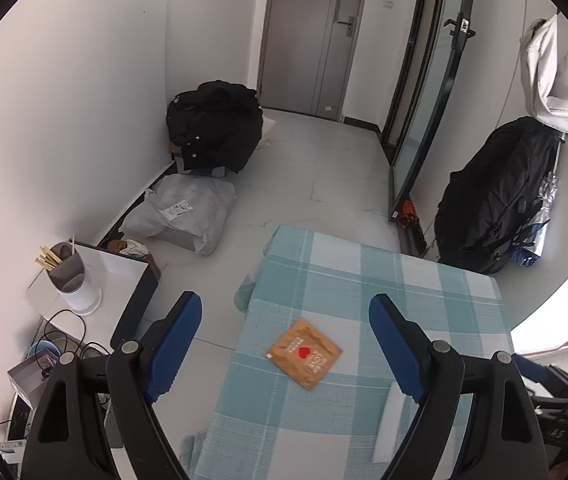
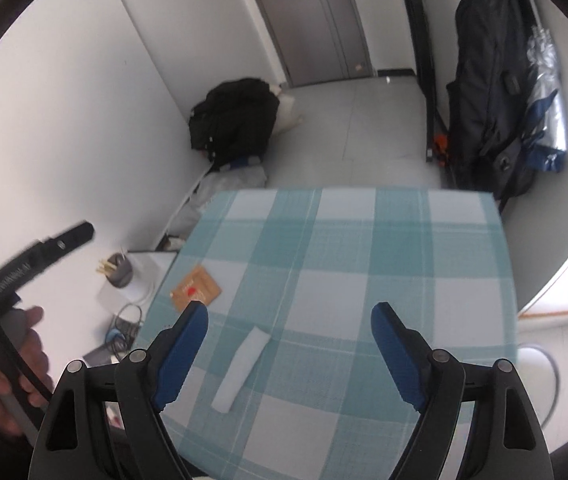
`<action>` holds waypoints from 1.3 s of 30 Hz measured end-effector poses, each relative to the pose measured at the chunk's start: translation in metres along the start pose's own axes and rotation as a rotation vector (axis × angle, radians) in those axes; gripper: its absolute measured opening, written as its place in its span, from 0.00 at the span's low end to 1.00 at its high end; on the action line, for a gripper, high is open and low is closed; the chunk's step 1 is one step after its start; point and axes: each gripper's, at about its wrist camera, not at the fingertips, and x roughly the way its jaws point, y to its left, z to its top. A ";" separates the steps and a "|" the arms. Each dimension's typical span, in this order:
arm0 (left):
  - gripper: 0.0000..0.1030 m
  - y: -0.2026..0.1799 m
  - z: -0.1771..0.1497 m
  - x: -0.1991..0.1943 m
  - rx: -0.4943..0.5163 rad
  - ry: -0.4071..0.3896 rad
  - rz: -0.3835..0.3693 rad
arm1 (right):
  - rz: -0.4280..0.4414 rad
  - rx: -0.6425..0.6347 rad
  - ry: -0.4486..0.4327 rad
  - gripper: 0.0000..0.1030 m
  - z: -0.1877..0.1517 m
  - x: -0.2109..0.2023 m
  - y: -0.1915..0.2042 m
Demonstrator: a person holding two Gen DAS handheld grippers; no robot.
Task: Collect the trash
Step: 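Move both tools back over the table toward the brown packet and paper strip, then close the right gripper on the white paper strip while the left gripper lowers onto the brown packet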
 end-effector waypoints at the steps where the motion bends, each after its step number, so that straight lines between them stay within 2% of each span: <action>1: 0.81 0.004 -0.001 0.002 -0.006 0.011 0.006 | -0.001 0.005 0.026 0.81 -0.003 0.011 0.001; 4: 0.81 0.014 -0.001 0.007 -0.033 0.036 -0.001 | 0.013 0.028 0.104 0.81 -0.010 0.041 0.004; 8: 0.81 0.024 0.002 0.008 -0.081 0.059 -0.025 | 0.011 0.012 0.160 0.81 -0.019 0.066 0.016; 12: 0.81 0.031 0.004 0.012 -0.117 0.080 -0.023 | 0.012 -0.043 0.177 0.79 -0.024 0.083 0.035; 15: 0.81 0.039 0.003 0.019 -0.166 0.117 -0.056 | -0.015 -0.080 0.177 0.75 -0.028 0.094 0.046; 17: 0.81 0.041 0.003 0.021 -0.169 0.124 -0.044 | -0.031 -0.082 0.190 0.66 -0.030 0.100 0.049; 21: 0.81 0.045 0.003 0.024 -0.180 0.132 -0.033 | -0.055 -0.120 0.178 0.60 -0.035 0.102 0.055; 24: 0.81 0.047 0.004 0.025 -0.172 0.126 -0.003 | -0.100 -0.219 0.172 0.43 -0.040 0.101 0.064; 25: 0.81 0.046 0.004 0.024 -0.161 0.120 -0.001 | -0.118 -0.247 0.167 0.36 -0.042 0.100 0.066; 26: 0.81 0.044 0.004 0.024 -0.148 0.117 0.002 | -0.124 -0.261 0.164 0.33 -0.042 0.099 0.066; 33: 0.81 0.042 0.007 0.032 -0.064 0.137 0.001 | -0.049 -0.253 0.165 0.19 -0.037 0.096 0.055; 34: 0.81 0.042 0.008 0.034 -0.049 0.144 0.004 | -0.038 -0.250 0.163 0.14 -0.036 0.095 0.053; 35: 0.81 0.038 0.010 0.038 -0.008 0.153 0.041 | -0.033 -0.248 0.160 0.08 -0.035 0.095 0.052; 39: 0.81 0.016 0.011 0.050 0.207 0.166 0.102 | 0.028 -0.222 0.166 0.06 -0.032 0.094 0.043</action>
